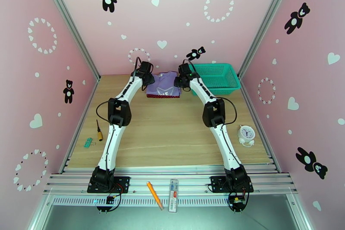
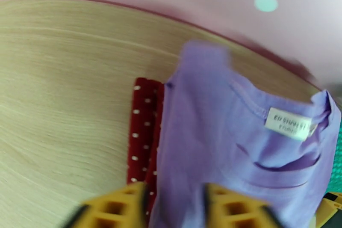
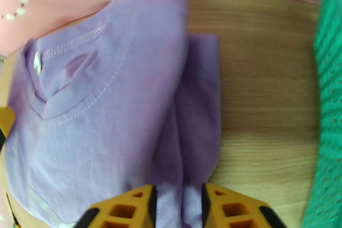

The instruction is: Fold and stack the mixed laundry pile

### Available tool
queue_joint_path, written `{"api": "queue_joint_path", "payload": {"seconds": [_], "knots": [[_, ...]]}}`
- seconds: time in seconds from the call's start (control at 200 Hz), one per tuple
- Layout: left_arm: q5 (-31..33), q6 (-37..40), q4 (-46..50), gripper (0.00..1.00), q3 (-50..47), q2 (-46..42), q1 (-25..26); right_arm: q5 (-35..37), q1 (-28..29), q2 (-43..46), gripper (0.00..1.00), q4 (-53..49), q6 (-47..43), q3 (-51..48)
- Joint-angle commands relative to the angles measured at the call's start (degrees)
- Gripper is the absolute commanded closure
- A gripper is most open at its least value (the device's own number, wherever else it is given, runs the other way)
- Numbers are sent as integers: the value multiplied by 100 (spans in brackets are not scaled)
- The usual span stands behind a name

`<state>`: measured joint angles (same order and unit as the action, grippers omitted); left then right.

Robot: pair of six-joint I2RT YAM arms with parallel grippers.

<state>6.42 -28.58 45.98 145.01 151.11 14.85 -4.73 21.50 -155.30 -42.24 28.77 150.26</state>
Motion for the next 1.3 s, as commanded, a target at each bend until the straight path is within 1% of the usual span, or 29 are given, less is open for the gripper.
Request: {"api": "queue_joint_path", "payload": {"seconds": [0.0, 0.06, 0.145, 0.235, 0.275, 0.425, 0.51, 0.535, 0.59, 0.716, 0.831, 0.861, 0.896, 0.946, 1.006, 1.066, 1.081, 1.131, 1.156, 1.226, 1.296], "knots": [[140, -19, -20, 28, 5, -105, -46, -144, -31, -54, 54, 42, 15, 138], [122, 31, 37, 20, 177, -161, -47, -192, -31, 97, 51, 40, -24, 139], [81, 134, 126, 14, 472, -319, -53, -228, -22, 408, 47, 10, -87, 137], [99, 287, 166, 7, 704, -687, -52, -230, -15, 850, 44, -36, -179, 136], [131, 368, 190, 2, 776, -911, -52, -213, -4, 1077, 42, -83, -217, 140], [444, 704, 385, 2, 662, -2066, -49, -45, 46, 1972, 40, -582, -412, 94], [762, 865, 348, 2, -135, -3008, -50, 173, 146, 2677, 40, -811, -630, -395], [867, 913, 272, 2, -485, -3348, -52, 272, 188, 2969, 40, -787, -707, -732], [1092, 1036, -77, 2, -1625, -4180, -52, 499, 291, 3708, 40, -516, -878, -1684], [1598, 1172, -1359, 2, -4615, -6294, -66, 991, 406, 5850, 40, 682, -969, -4596], [1995, 1109, -2257, 2, -6968, -8031, -231, 1647, 392, 7572, 39, 1461, -1057, -6863], [2060, 1055, -2476, 2, -7517, -8427, -317, 1875, 384, 8014, 38, 1637, -1087, -7412], [2186, 998, -2705, 2, -8125, -8825, -431, 2228, 378, 8500, 33, 1876, -1128, -8069], [2487, 931, -3033, 2, -8948, -9349, -580, 2744, 357, 9157, 29, 2279, -1189, -8964], [2675, 1334, -3872, 2, -10084, -9905, -639, 2986, 268, 9908, 28, 2849, -1478, -10009], [2644, 1782, -4557, 2, -10999, -10315, -654, 3097, 198, 10602, 28, 3710, -2061, -11095], [2639, 1855, -4695, 2, -11185, -10380, -663, 3093, 194, 10782, 26, 3963, -2215, -11394], [2686, 1989, -5111, 2, -11694, -10467, -704, 3191, 188, 11339, 7, 4758, -2613, -12286], [2677, 2076, -5401, 2, -11920, -10423, -730, 3278, 163, 11581, 1, 5087, -2726, -12659], [2669, 2245, -6067, 2, -12317, -10055, -772, 3108, -1, 12054, 1, 5796, -3099, -13468], [2675, 2316, -6766, 2, -12517, -9449, -804, 3084, -237, 12114, 1, 6112, -3010, -13863]]}}
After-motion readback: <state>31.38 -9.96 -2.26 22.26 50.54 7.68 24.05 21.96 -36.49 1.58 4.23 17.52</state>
